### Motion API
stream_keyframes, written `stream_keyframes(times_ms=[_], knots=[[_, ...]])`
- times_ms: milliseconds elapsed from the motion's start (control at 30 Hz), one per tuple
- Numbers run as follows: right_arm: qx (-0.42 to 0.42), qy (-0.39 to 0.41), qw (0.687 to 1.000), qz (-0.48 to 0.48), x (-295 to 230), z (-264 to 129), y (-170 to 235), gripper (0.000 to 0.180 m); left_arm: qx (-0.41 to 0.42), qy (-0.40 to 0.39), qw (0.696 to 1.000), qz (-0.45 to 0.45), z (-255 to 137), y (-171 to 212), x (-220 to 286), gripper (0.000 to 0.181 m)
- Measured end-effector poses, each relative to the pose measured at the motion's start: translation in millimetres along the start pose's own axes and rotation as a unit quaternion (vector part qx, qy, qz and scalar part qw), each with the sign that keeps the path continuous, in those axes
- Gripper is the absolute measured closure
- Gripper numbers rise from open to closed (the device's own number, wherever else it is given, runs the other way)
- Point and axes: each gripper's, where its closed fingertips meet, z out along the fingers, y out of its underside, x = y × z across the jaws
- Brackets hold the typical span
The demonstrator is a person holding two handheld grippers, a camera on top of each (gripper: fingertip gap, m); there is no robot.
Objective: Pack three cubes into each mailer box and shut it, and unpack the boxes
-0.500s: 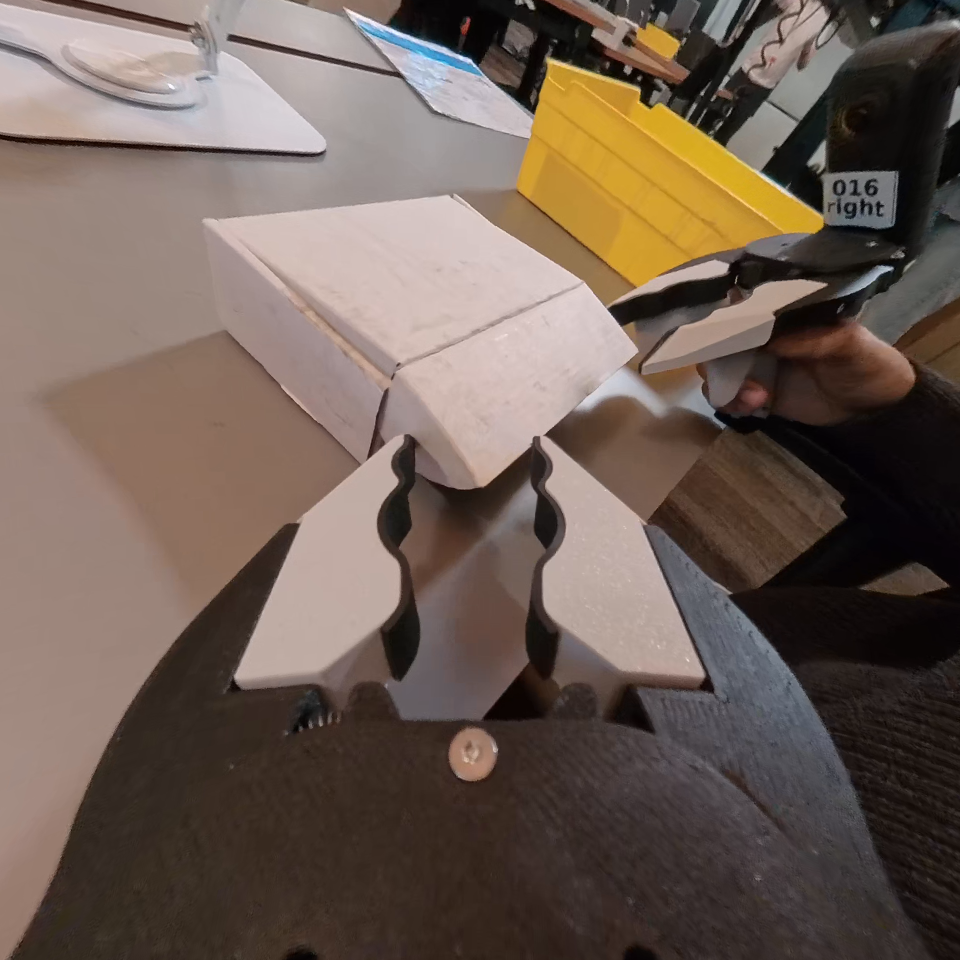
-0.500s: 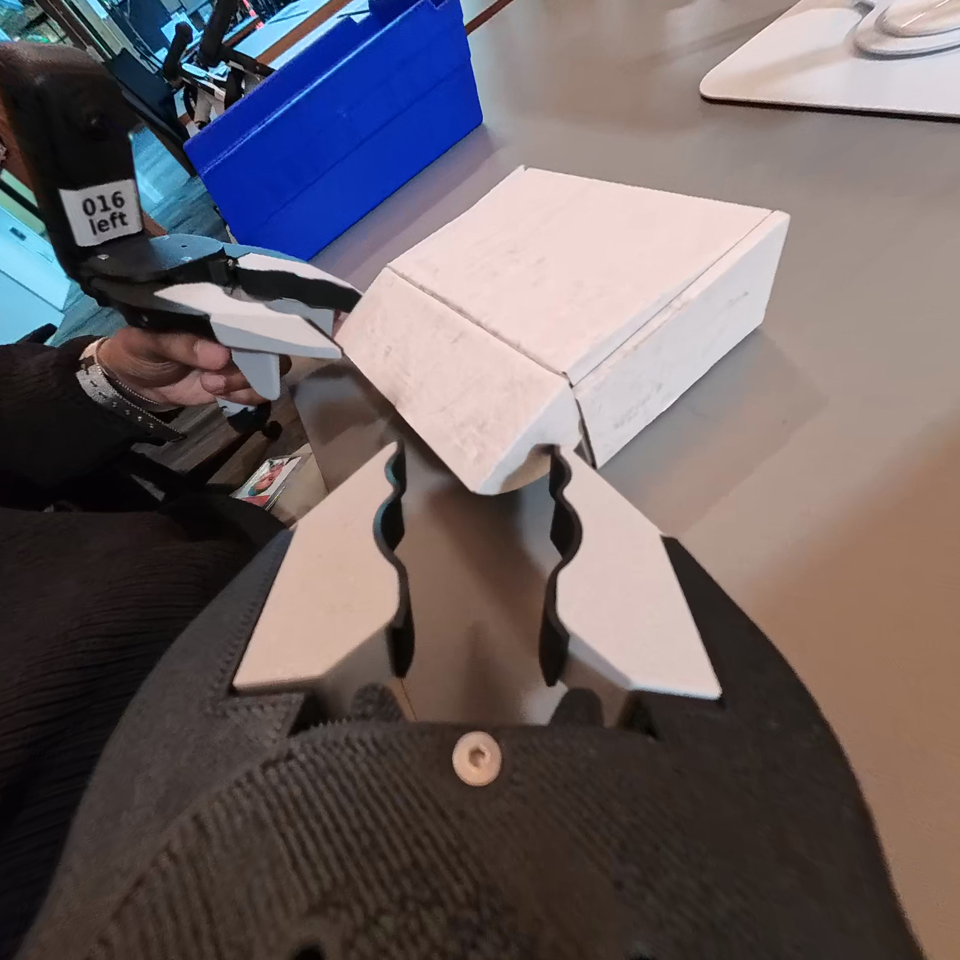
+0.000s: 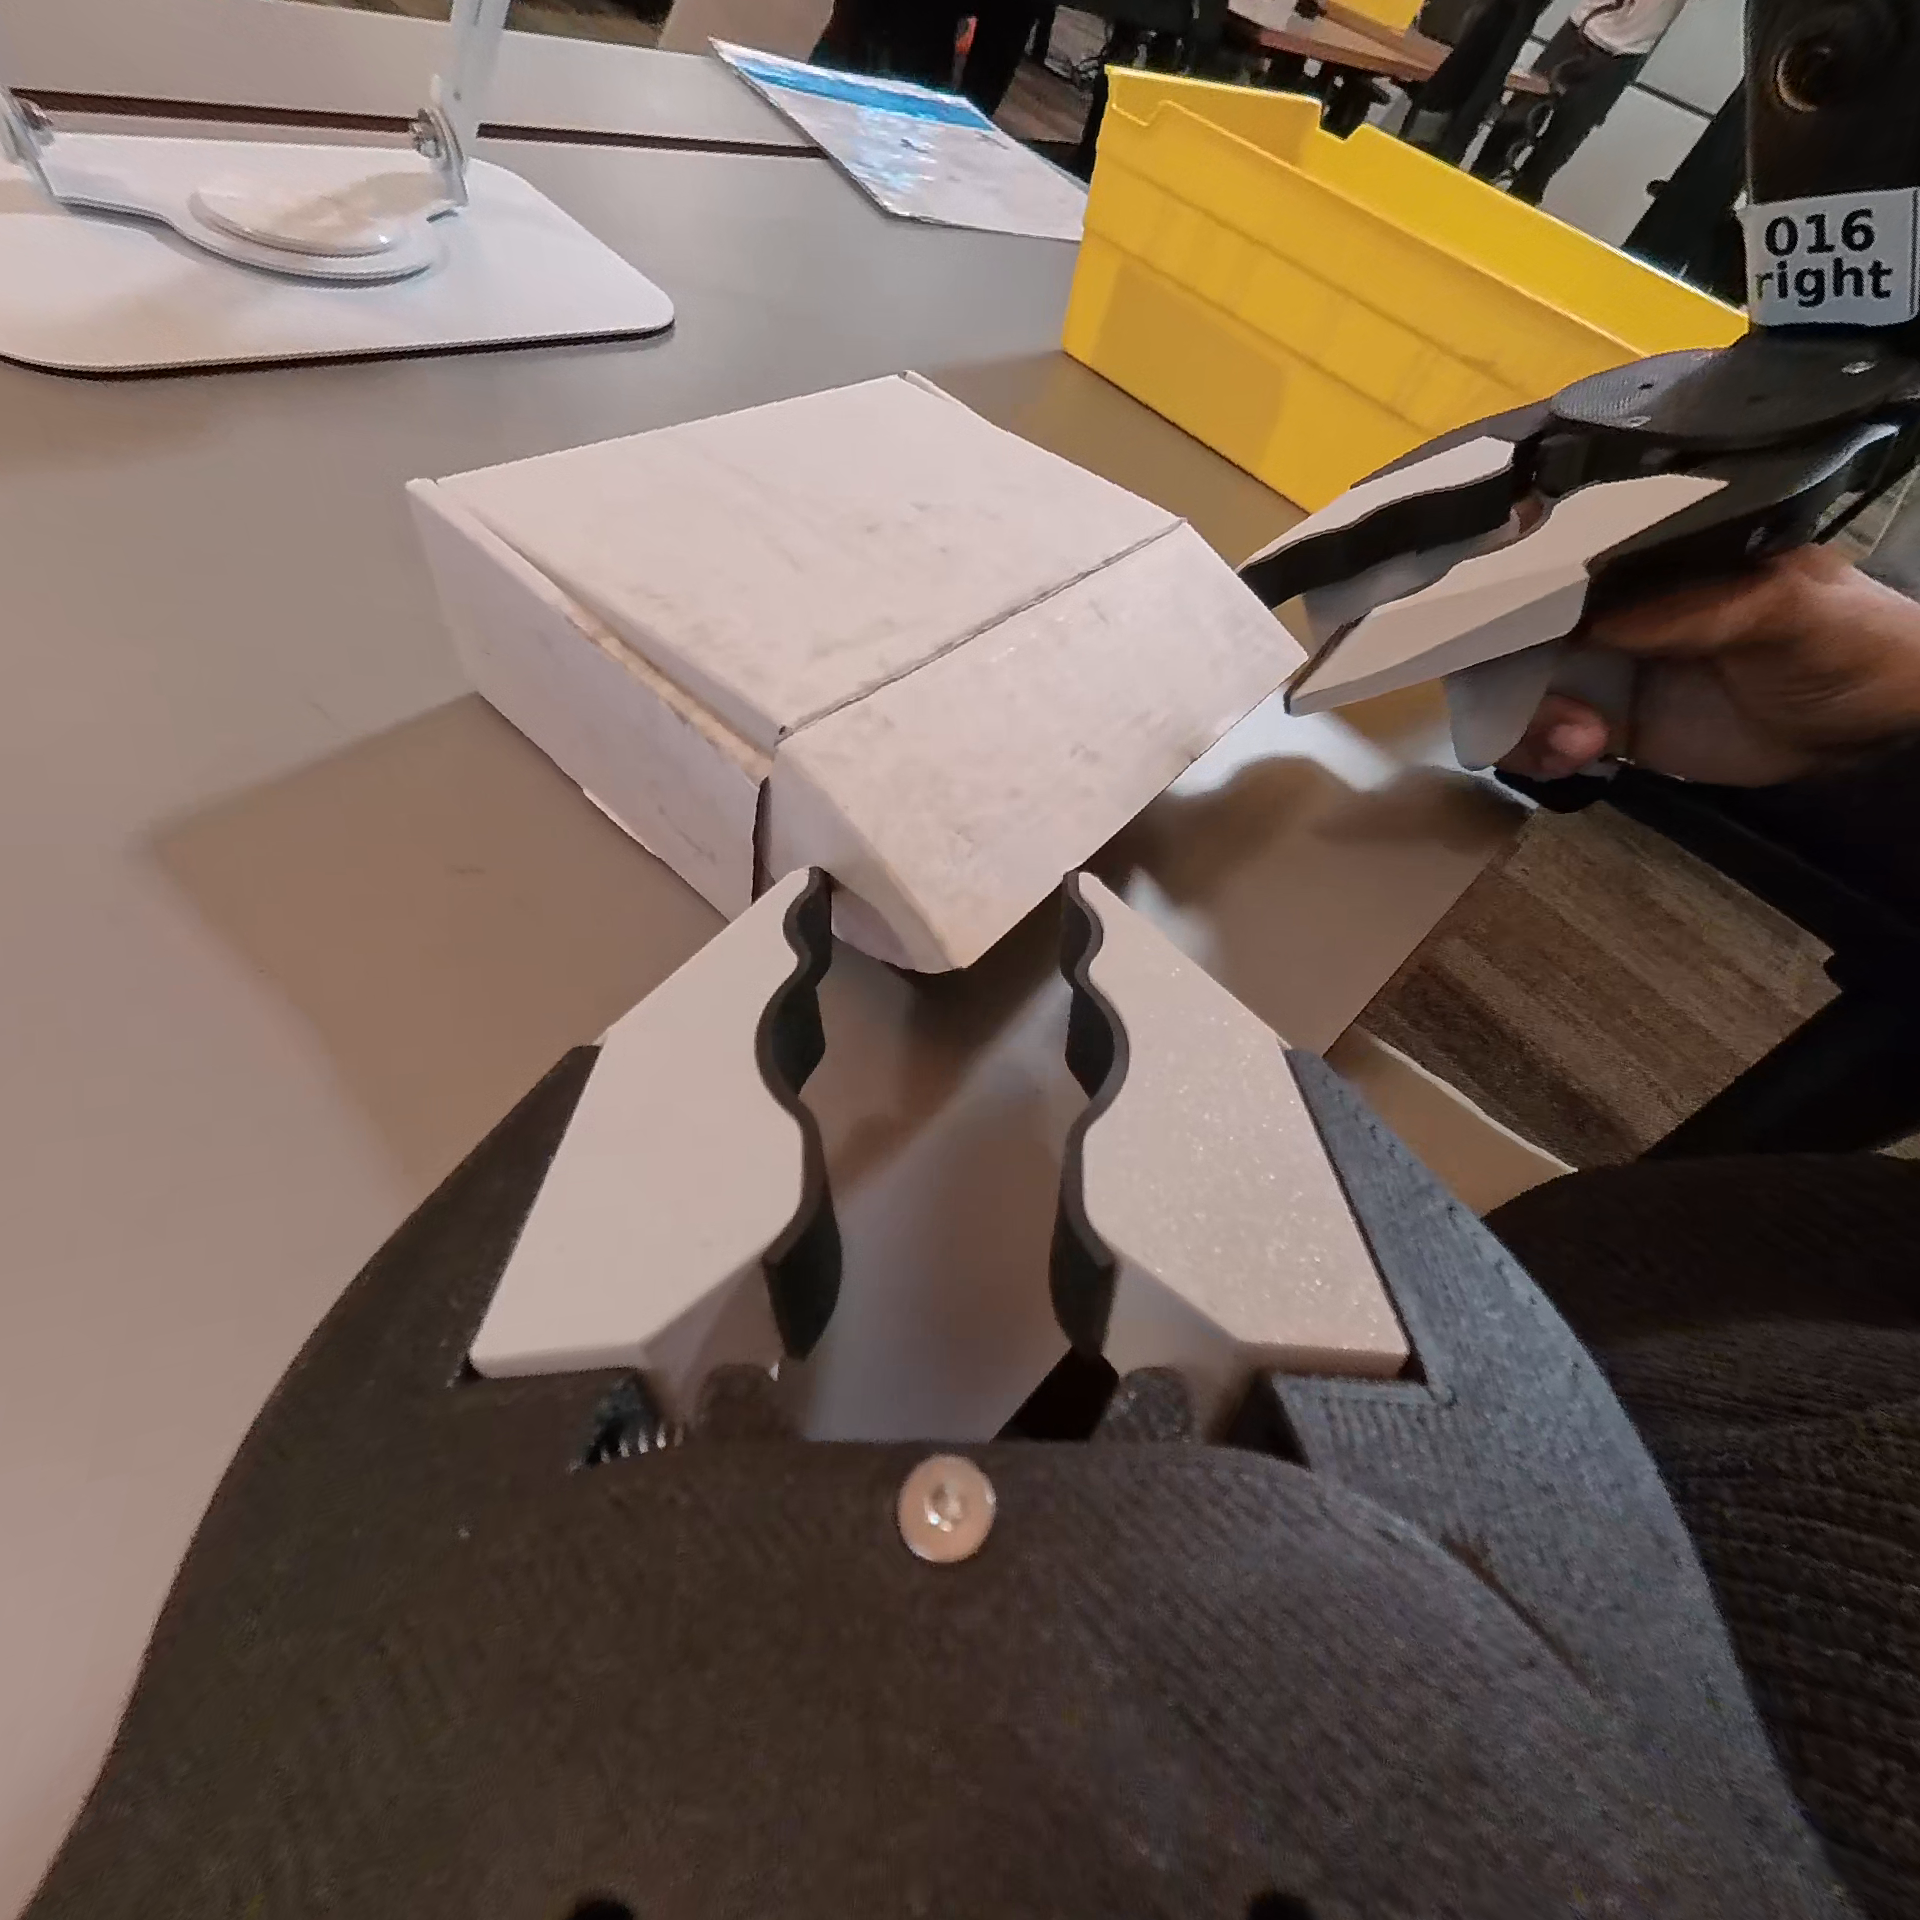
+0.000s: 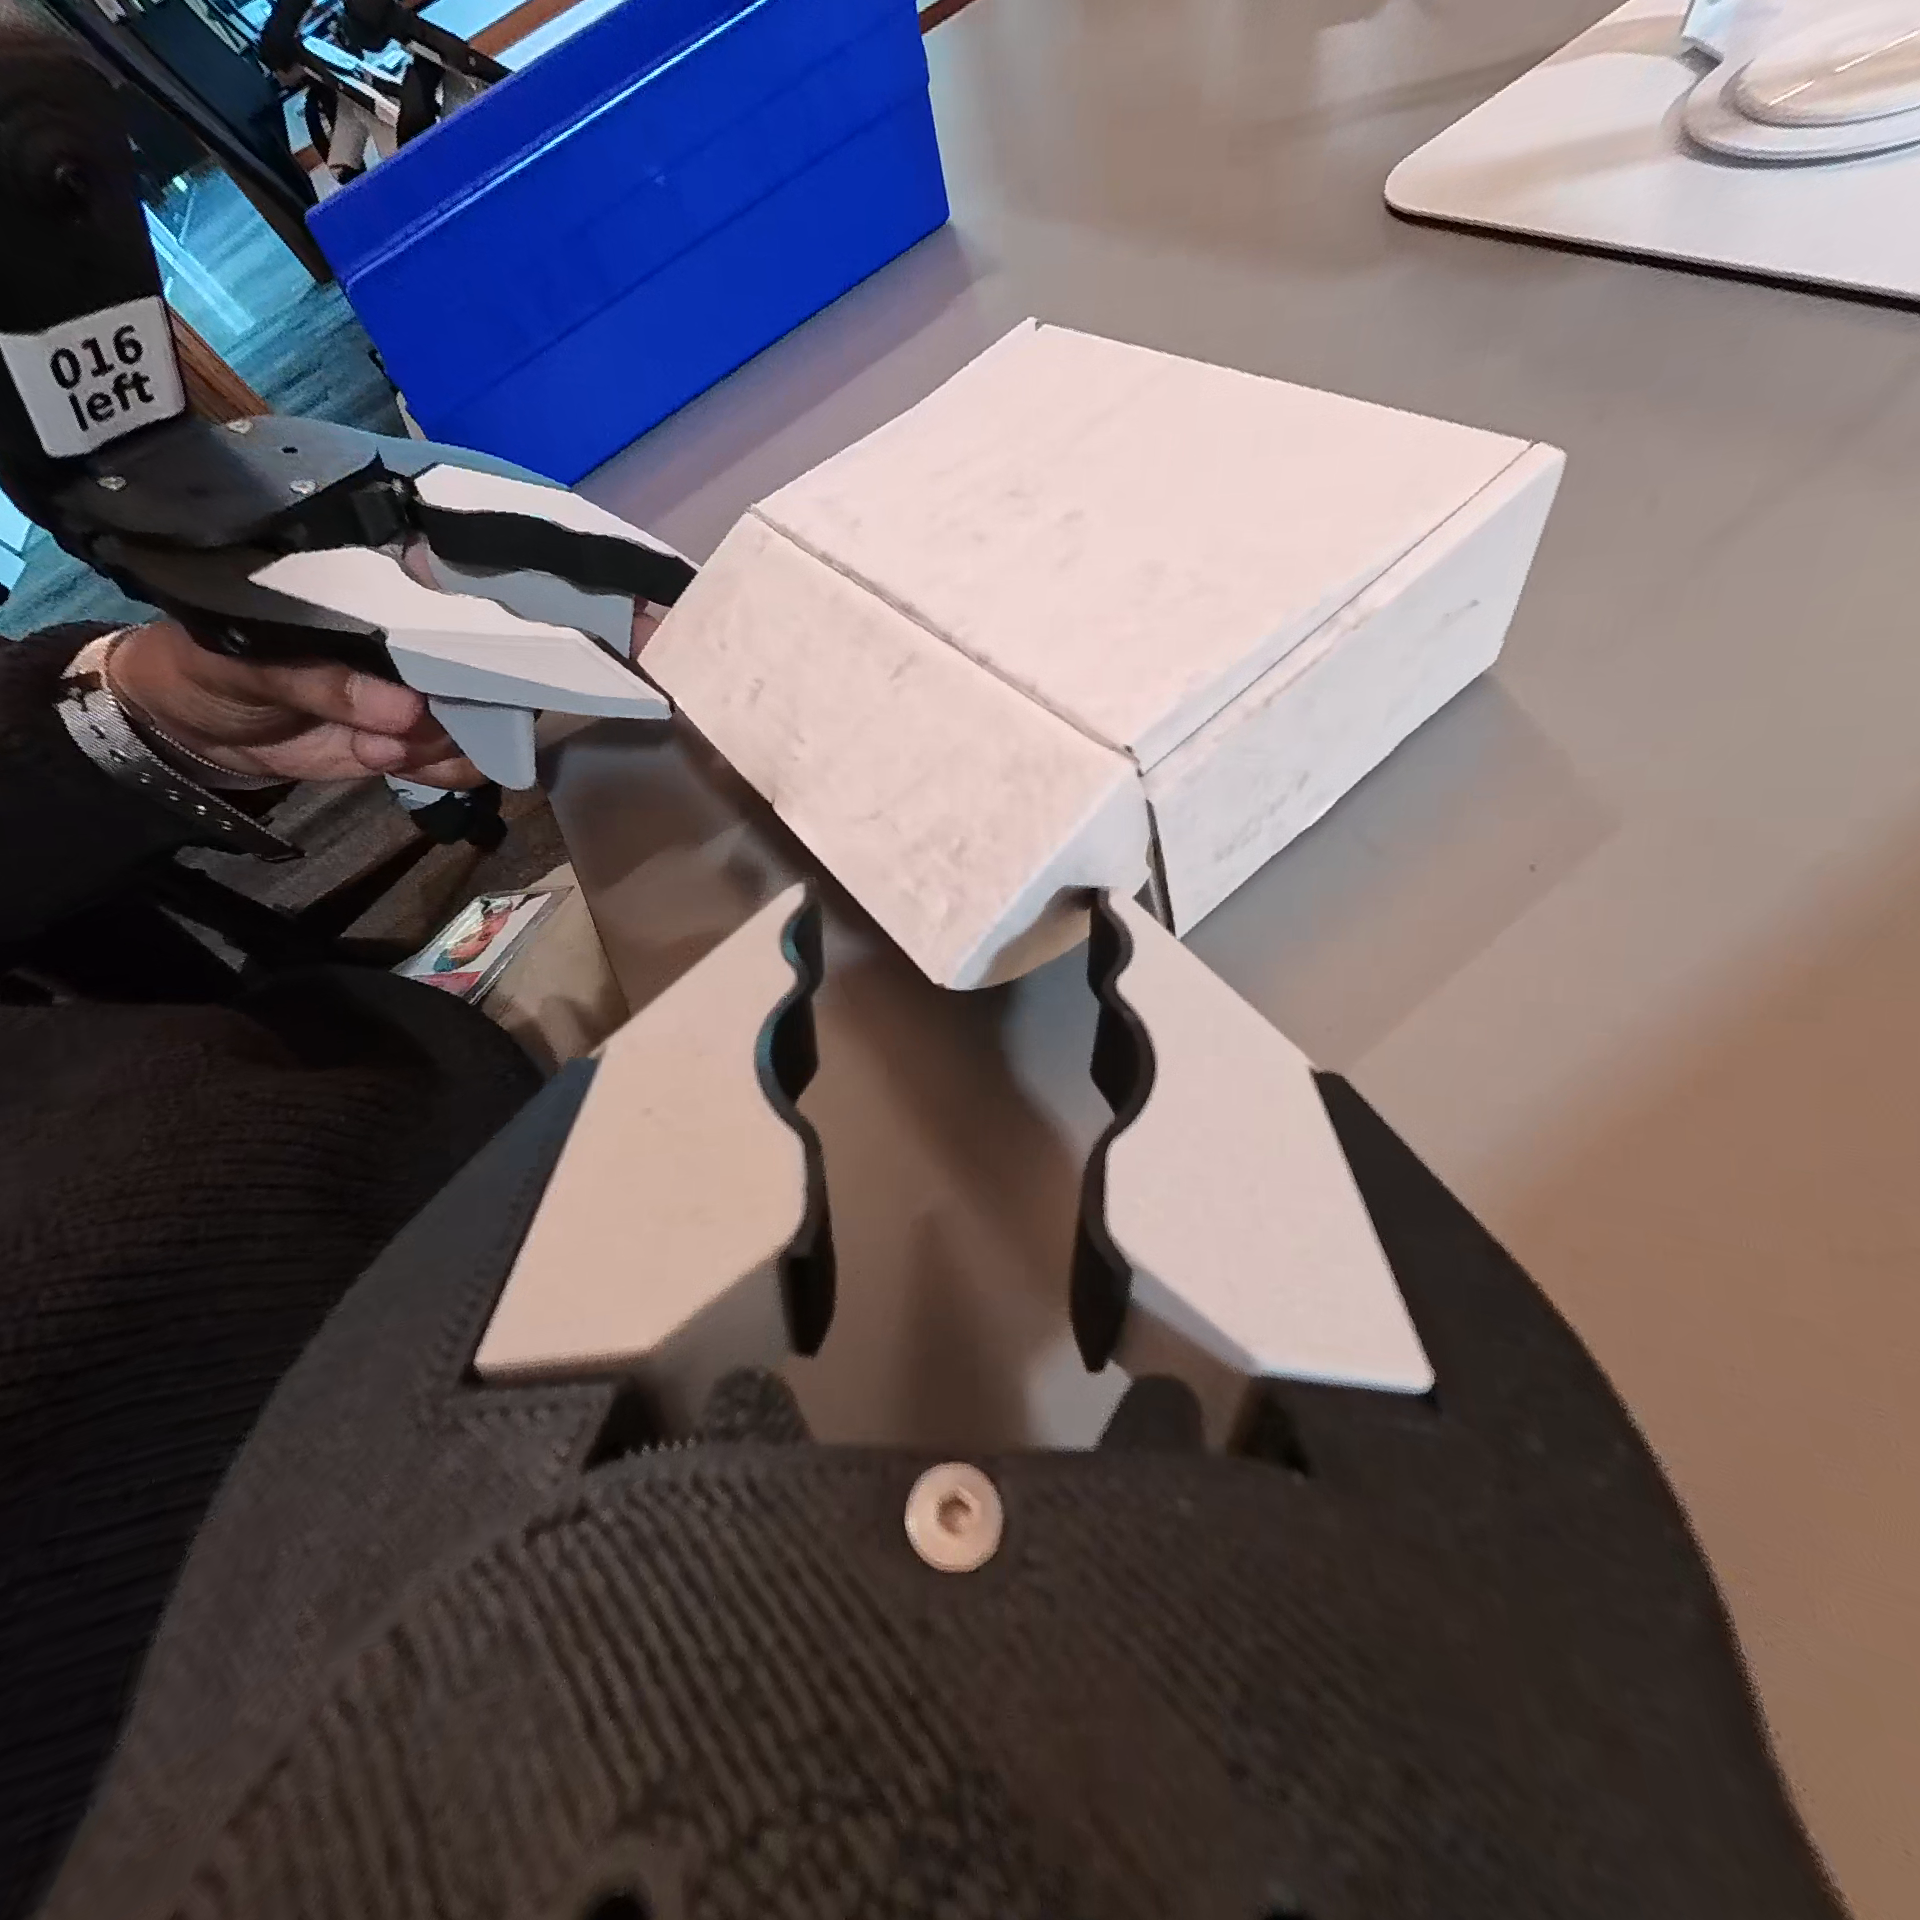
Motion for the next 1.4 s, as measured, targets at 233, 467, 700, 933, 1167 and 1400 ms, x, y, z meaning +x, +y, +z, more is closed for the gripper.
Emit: stream_keyframes(times_ms=[233,467,700,933,1167,1400], knots=[[-0.003,0.004,1.0,-0.012,2,-1,1,0.133,0.0,0.001,1.0,0.005,1,-1,-1,0.139],[-0.001,0.011,1.0,-0.01,6,0,0,0.134,0.0,0.006,1.0,0.003,2,-1,0,0.14],[0.006,0.011,1.0,-0.008,12,-3,-1,0.133,0.0,0.027,0.998,-0.049,4,-1,6,0.143],[0.011,0.008,1.0,0.009,18,-6,-2,0.134,-0.004,0.033,0.999,-0.039,10,-3,5,0.143],[0.014,0.008,0.999,0.032,25,-6,-4,0.14,-0.011,0.028,0.999,-0.015,15,-2,2,0.144],[0.013,0.019,0.999,0.025,26,-4,-4,0.14,-0.016,0.022,0.999,-0.019,17,-1,-1,0.143]])
